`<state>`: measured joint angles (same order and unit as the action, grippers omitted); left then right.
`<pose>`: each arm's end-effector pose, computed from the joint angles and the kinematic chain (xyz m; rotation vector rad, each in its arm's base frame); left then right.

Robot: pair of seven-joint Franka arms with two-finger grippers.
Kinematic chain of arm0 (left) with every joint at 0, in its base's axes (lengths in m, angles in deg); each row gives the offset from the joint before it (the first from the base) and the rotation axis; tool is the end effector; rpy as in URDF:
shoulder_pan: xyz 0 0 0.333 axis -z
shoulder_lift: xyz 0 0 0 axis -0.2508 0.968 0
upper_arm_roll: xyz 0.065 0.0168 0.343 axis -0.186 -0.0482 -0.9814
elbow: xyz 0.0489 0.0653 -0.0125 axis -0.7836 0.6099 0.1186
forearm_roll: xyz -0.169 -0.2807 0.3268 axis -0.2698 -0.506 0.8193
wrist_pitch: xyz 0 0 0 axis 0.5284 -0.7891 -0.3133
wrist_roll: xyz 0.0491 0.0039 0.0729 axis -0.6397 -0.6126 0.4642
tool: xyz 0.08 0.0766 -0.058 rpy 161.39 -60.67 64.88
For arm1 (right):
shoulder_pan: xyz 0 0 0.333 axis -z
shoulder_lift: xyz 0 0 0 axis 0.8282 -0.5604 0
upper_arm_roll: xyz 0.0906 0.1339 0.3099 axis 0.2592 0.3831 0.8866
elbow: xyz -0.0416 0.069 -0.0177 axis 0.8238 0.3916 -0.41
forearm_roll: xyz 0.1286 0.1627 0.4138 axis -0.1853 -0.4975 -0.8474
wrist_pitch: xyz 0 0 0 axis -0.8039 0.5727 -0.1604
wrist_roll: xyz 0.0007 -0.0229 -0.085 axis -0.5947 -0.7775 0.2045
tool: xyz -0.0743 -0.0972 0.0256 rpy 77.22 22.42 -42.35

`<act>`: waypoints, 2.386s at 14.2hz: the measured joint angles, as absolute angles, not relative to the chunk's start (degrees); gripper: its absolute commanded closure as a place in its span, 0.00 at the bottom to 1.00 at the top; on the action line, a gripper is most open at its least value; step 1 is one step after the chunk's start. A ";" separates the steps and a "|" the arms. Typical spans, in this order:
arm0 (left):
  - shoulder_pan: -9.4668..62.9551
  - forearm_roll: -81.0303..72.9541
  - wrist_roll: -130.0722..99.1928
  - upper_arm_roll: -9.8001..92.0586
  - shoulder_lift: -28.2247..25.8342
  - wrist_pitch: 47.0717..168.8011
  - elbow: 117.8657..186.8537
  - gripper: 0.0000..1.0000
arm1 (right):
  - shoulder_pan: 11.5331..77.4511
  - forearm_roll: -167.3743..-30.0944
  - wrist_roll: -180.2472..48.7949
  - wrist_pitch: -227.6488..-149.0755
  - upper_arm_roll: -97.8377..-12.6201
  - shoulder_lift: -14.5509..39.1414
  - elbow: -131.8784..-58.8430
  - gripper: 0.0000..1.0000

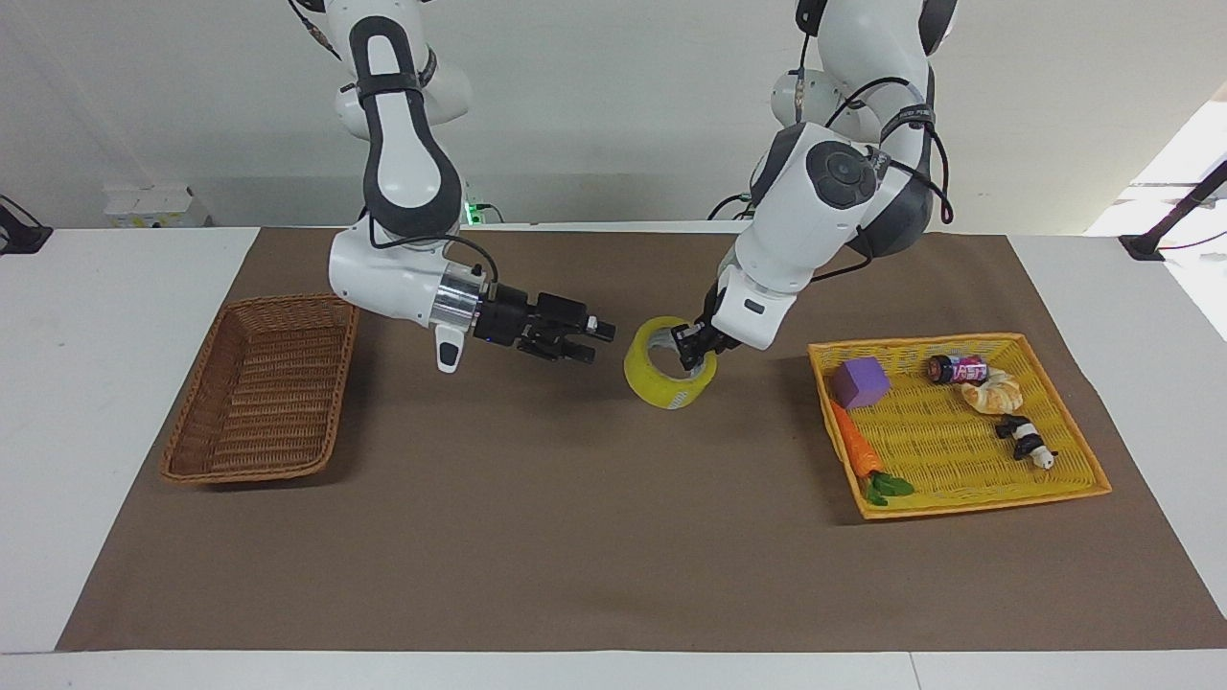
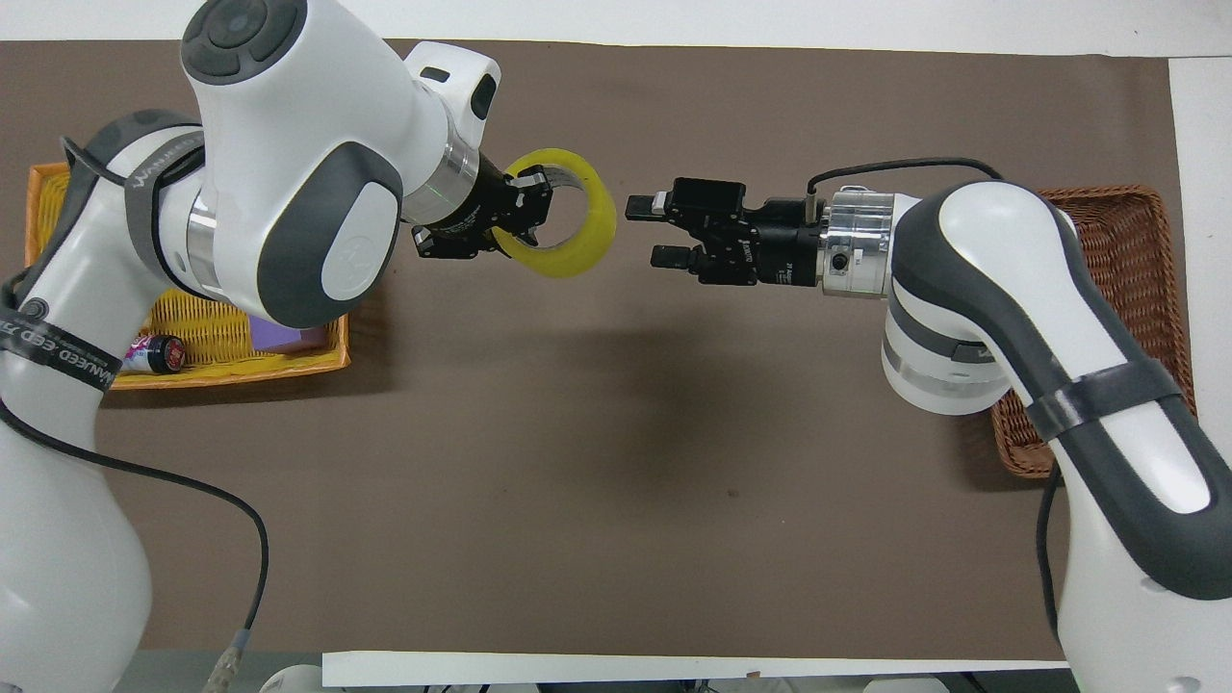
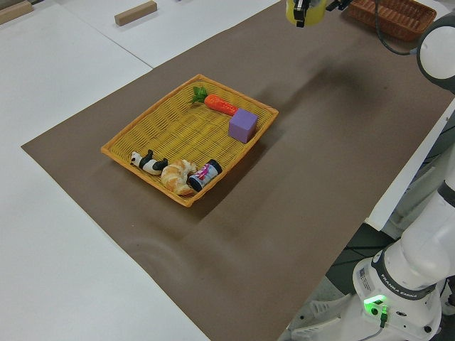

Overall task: Move tape to another basket
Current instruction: 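Hold the tape up with the left gripper while the right gripper approaches, then grasp the tape with the right gripper while the left gripper releases, then carry the tape with the right gripper over the wicker basket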

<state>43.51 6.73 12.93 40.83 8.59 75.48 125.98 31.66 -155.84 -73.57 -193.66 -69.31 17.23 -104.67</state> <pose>0.6309 -0.4125 0.5004 2.8677 0.3989 -0.1651 0.6378 0.2632 0.4026 -1.8851 0.3521 0.0161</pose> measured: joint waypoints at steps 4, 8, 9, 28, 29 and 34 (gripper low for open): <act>43.51 6.73 12.93 40.83 8.59 75.38 125.98 0.99 | 28.17 -156.88 -73.57 -197.73 -69.30 17.19 -104.69 0.01; 43.51 6.73 12.93 40.82 8.59 75.25 125.98 0.99 | 26.77 -159.07 -73.57 -199.78 -69.30 17.15 -104.54 0.01; 43.51 6.73 12.93 40.81 8.59 75.25 125.98 0.99 | 26.80 -159.10 -73.57 -199.82 -69.30 17.15 -104.48 0.02; 43.48 6.86 13.04 40.36 8.09 73.13 125.33 0.01 | 26.19 -159.17 -73.36 -200.83 -69.30 17.04 -104.12 0.93; 43.41 6.86 13.12 39.96 7.34 72.32 124.97 0.01 | 26.22 -159.17 -73.36 -200.83 -69.30 17.03 -104.12 0.93; 38.92 6.99 10.72 31.33 -1.72 65.67 123.74 0.01 | 29.23 -153.32 -73.35 -199.45 -69.44 16.99 -103.99 0.94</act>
